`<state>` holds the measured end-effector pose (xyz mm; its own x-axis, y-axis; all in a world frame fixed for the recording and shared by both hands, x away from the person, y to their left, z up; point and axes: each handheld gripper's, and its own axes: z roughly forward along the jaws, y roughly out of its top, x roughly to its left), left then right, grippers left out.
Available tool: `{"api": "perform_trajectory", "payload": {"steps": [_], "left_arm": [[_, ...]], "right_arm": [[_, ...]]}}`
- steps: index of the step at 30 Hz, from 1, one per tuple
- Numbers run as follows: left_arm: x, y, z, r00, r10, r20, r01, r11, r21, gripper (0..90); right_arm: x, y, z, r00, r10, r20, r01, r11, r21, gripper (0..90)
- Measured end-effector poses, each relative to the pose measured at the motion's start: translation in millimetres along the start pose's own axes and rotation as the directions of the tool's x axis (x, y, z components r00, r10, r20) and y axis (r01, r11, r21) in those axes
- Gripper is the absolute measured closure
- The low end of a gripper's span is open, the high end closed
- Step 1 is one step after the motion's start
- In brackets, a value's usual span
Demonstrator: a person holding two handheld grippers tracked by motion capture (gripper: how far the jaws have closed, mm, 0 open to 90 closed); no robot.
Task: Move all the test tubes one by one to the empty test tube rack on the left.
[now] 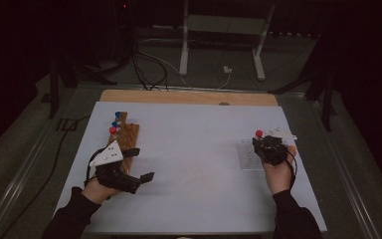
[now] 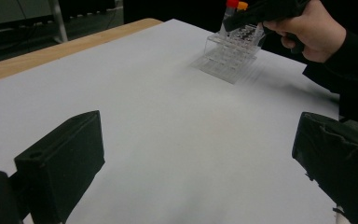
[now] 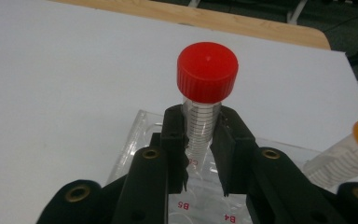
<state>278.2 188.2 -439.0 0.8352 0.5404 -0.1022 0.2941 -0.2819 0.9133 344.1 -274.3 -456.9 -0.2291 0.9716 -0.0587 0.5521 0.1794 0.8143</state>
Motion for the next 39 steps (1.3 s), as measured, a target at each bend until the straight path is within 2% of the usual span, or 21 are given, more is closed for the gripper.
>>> {"api": "perform_trajectory", "payload": {"steps": [11, 15, 21, 23, 27, 30, 34, 39], "left_arm": [[-1.6, 1.7, -0.6, 1.0, 0.005, 0.008, -0.005, 1.0, 0.003, 3.1], [-2.6, 2.7, -1.0, 0.9999, 0.01, 0.013, -0.01, 0.9999, 0.0, 3.1], [-4.0, 4.1, -1.7, 0.9998, 0.016, 0.015, -0.016, 0.9999, -0.003, 3.1], [-4.0, 4.3, -1.7, 0.9997, 0.017, 0.016, -0.017, 0.9998, -0.004, 3.1], [-5.0, 4.9, -1.3, 0.9997, 0.016, 0.02, -0.016, 0.9999, -0.006, 3.1], [-6.2, 5.7, -0.5, 0.9995, 0.018, 0.024, -0.018, 0.9998, -0.006, 3.1], [-8.0, 6.8, 0.9, 0.9993, 0.017, 0.034, -0.017, 0.9998, -0.004, 3.1], [-9.9, 9.6, 2.4, 0.999, 0.02, 0.04, -0.02, 0.9998, -0.006, 3.1]], "right_arm": [[3.6, 9.3, -21.8, 0.9994, -0.033, 0.015, 0.033, 0.997, -0.065, 74.7], [4.4, 12.8, -29.8, 0.9994, -0.033, 0.007, 0.034, 0.996, -0.087, 74.7], [10.8, 16.6, -42.2, 0.9968, -0.075, 0.025, 0.078, 0.99, -0.119, 74.7], [12.7, 18.8, -47.0, 0.9969, -0.076, 0.019, 0.078, 0.988, -0.135, 74.7], [19.3, 23.3, -56.9, 0.9952, -0.095, -0.023, 0.09, 0.982, -0.167, 74.7], [28.6, 25.1, -62.2, 0.9904, -0.121, -0.066, 0.107, 0.978, -0.181, 74.7], [43.1, 25.1, -64.8, 0.9803, -0.15, -0.128, 0.126, 0.975, -0.181, 74.7], [59.5, 20.5, -61.4, 0.9633, -0.177, -0.201, 0.146, 0.976, -0.16, 74.7]]}}
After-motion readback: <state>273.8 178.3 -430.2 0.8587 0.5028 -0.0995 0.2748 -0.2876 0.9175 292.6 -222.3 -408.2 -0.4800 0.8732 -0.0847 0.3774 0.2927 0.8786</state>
